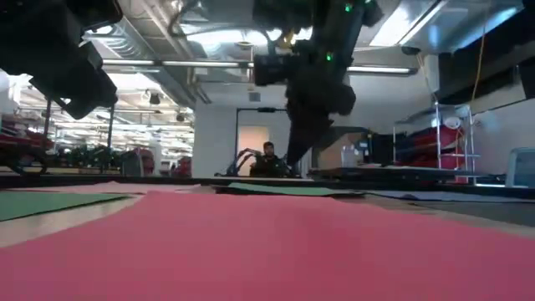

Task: Organize paper
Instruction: Stack the red paper on top of the red paper

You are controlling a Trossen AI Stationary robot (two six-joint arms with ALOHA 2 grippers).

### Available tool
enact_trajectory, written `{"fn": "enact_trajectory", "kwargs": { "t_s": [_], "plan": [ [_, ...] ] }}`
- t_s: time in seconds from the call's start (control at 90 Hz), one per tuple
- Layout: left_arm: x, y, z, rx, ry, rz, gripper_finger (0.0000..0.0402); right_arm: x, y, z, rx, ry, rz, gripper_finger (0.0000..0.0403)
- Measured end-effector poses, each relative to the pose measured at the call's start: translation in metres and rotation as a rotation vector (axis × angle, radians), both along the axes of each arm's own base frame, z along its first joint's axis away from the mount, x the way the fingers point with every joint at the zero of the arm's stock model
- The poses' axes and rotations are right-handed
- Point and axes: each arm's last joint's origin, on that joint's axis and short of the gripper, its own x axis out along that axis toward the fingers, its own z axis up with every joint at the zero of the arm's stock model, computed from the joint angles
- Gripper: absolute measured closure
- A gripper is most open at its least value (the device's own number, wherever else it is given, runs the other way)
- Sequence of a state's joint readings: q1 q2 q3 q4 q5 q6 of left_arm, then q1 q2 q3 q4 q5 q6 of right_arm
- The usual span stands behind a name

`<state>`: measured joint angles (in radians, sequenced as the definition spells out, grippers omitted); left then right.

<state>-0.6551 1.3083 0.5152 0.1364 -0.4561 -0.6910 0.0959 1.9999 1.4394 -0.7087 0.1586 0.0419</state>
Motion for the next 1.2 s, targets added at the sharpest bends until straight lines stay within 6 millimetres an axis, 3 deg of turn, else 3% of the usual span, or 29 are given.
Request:
{"fn": "enact_trajectory", "kwargs": {
  "t_s": [0.567,1.2],
  "plan": [
    [-0.001,0.001,-0.002,0.012,0.024,0.005,0.0402,-0.011,-0.011,-0.041,-0.024,0.048,0.021,0.0403],
    [-0.006,-0.004,-0.004,0.001,0.042,-0.005,0.0402,-0.017,-0.008,-0.042,0.091,0.1,-0.021,0.0403]
  ]
}}
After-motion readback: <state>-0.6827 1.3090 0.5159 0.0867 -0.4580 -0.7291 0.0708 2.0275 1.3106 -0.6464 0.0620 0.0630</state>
